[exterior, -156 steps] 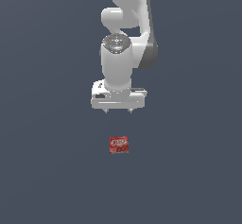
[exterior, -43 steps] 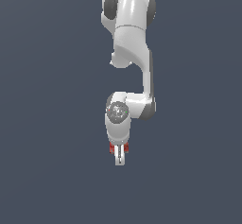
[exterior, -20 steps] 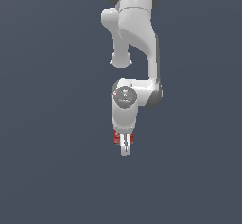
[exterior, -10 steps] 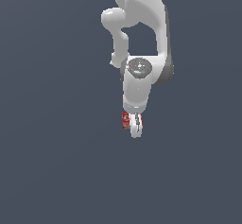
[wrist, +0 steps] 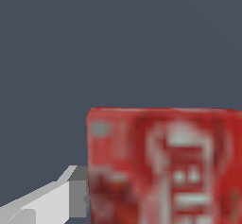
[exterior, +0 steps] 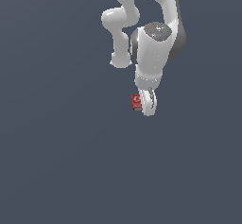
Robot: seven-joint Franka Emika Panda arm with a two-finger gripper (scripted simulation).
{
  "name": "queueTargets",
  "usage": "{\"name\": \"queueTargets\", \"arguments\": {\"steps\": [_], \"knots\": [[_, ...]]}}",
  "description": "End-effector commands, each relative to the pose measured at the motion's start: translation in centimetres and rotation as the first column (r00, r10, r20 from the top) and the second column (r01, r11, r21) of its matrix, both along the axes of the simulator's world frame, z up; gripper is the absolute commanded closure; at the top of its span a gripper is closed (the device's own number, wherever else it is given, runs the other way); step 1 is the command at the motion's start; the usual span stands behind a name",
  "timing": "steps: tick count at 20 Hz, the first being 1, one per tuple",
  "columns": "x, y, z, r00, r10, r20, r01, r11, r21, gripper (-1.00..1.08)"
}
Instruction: Pick up the object and move it to a goal position.
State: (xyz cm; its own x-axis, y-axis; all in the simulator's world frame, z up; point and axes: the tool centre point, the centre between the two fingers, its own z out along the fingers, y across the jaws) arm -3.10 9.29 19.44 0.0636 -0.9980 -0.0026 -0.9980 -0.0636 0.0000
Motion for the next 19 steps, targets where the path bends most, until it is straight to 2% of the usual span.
{"name": "queueTargets", "arguments": {"steps": [1,10,19], "knots": [[-1.1,0.9,1.6,1.0,-0.001,0.0,0.001,1.0,-0.001,1.08],[-3.2,2.9,5.3,1.0,-0.001,0.0,0.001,1.0,-0.003,1.08],[-3.4,3.2,5.7,1.0,-0.001,0.0,0.001,1.0,-0.003,1.08]]}}
